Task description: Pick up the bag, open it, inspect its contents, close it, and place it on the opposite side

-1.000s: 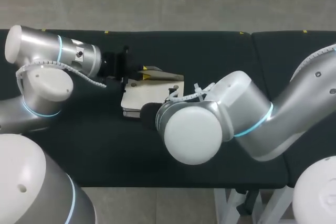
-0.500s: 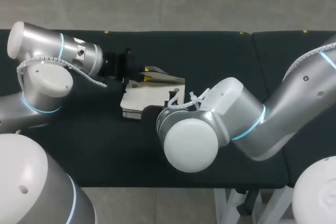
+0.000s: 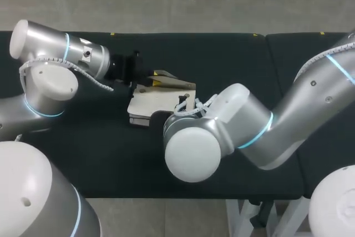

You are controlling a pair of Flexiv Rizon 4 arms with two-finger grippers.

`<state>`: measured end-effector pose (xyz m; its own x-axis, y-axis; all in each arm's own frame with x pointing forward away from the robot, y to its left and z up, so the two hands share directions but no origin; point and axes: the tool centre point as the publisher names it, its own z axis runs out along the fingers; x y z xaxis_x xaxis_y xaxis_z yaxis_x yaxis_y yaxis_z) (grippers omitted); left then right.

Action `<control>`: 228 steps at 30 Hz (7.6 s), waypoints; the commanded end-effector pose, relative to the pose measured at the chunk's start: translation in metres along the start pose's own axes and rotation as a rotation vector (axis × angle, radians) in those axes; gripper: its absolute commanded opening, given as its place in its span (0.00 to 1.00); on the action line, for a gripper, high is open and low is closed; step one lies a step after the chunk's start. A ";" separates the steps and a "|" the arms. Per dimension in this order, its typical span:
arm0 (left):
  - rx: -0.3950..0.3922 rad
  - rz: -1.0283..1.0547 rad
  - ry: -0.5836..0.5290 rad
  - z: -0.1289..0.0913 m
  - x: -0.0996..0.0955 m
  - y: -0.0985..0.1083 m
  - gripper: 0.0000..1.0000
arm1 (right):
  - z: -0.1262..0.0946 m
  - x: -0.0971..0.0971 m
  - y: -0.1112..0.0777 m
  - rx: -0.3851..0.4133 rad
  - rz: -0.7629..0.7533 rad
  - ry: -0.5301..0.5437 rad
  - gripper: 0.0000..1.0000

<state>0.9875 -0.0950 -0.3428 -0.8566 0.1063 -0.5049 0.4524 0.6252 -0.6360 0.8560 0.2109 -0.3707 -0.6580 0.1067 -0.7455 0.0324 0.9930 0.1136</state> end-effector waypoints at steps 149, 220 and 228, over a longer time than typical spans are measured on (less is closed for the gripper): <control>0.146 0.457 -0.013 -0.021 0.067 -0.002 0.00 | 0.007 0.002 0.002 0.034 0.041 -0.001 0.00; -0.402 -1.193 0.054 -0.145 0.044 -0.050 1.00 | -0.026 -0.142 -0.043 0.174 0.866 0.847 1.00; -0.516 -1.159 -0.061 -0.149 0.053 -0.051 1.00 | -0.030 -0.130 -0.049 0.366 1.045 0.705 1.00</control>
<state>0.8870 -0.0014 -0.2544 -0.9228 -0.3824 0.0467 -0.3322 0.7285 -0.5992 0.9139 0.1434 -0.2646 -0.7531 0.6569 -0.0369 0.6207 0.7279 0.2915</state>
